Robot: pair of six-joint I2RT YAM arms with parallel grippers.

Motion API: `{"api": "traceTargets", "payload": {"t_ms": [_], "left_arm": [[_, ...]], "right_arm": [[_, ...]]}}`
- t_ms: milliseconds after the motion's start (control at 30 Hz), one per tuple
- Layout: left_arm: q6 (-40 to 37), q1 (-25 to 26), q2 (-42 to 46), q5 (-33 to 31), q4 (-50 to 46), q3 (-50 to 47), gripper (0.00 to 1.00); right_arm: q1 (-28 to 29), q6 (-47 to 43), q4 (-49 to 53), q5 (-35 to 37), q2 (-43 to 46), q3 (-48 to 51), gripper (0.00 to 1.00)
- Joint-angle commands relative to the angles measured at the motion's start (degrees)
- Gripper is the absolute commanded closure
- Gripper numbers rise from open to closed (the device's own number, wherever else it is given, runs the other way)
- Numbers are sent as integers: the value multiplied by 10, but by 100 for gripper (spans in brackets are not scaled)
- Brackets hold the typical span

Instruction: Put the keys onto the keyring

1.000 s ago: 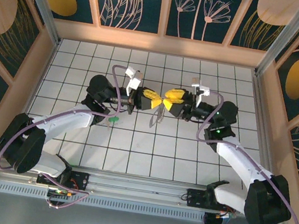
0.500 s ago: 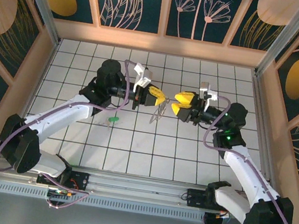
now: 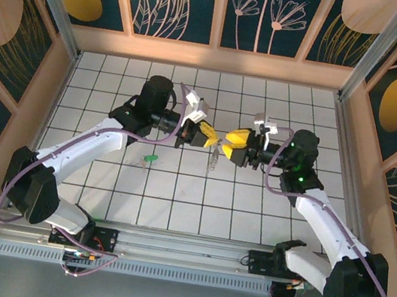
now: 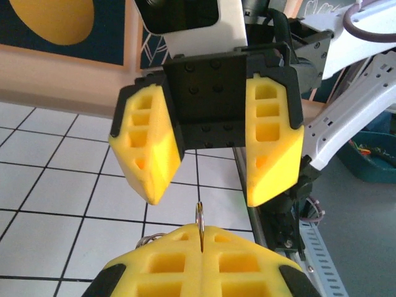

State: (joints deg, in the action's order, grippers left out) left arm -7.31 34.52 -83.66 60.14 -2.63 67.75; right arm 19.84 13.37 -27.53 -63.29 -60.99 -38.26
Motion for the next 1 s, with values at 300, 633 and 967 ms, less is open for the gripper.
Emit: {"api": "traceTargets", "payload": {"t_ms": [300,633,967], "left_arm": [[-26,3,-3,37,-32,21,100],[-32,2,1,28,-36,20,100],[130,-5,115,-174,216,-108,70]], "right_arm": [[26,-23,-9,-28,-44,-44,57],[28,-35,2,-22,-47,-43,100],[5,8,-69,8,-14,-9,100]]}}
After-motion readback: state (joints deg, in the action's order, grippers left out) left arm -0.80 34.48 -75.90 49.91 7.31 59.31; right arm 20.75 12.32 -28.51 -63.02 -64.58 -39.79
